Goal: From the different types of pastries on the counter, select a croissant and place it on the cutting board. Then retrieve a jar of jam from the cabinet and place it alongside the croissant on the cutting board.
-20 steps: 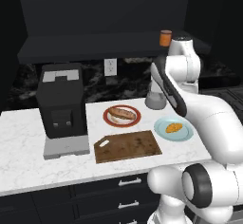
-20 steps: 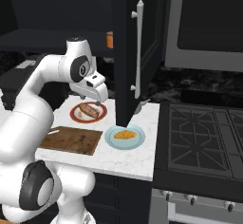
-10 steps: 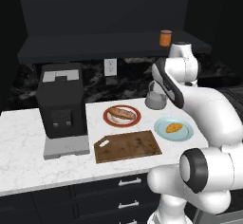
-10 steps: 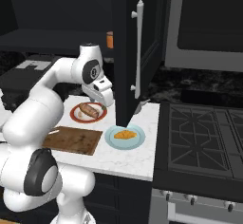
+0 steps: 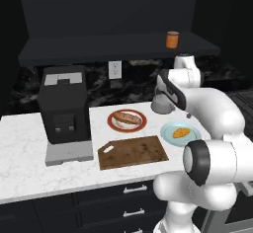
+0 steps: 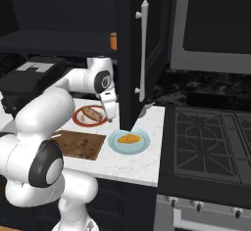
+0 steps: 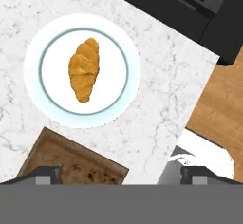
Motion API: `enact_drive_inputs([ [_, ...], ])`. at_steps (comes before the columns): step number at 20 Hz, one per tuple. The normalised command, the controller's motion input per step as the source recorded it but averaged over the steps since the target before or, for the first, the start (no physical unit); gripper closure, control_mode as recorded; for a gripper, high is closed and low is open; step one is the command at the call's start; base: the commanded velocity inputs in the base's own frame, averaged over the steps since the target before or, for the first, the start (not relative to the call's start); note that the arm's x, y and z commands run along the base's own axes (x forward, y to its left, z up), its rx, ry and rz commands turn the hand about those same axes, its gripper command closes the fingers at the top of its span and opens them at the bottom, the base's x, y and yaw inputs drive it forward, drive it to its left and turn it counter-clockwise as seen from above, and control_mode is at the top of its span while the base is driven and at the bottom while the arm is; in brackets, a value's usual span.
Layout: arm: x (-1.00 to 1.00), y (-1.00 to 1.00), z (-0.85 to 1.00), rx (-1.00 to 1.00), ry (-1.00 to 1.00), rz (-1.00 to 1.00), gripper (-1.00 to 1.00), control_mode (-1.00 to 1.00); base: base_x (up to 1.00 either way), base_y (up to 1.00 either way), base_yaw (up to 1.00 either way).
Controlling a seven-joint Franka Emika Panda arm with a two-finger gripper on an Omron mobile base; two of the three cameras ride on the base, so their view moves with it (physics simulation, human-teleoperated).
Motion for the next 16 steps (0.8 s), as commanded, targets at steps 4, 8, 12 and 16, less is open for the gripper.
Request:
enact_drive_inputs([
  [4, 0.41, -0.24, -0.26, -0.01, 0.02, -0.18, -1.00, -1.00, 0.00, 0.00, 0.00],
  [8, 0.39, -0.19, -0.45, -0.05, 0.01, -0.03, -1.00, -1.00, 0.00, 0.00, 0.00],
  [12, 0.17, -0.10, -0.42, -0.06, 0.00, 0.00, -1.00, -1.00, 0.00, 0.00, 0.00],
  [16, 0.12, -0.25, -0.28, 0.00, 0.00, 0.00, -1.00, -1.00, 0.00, 0.00, 0.00],
])
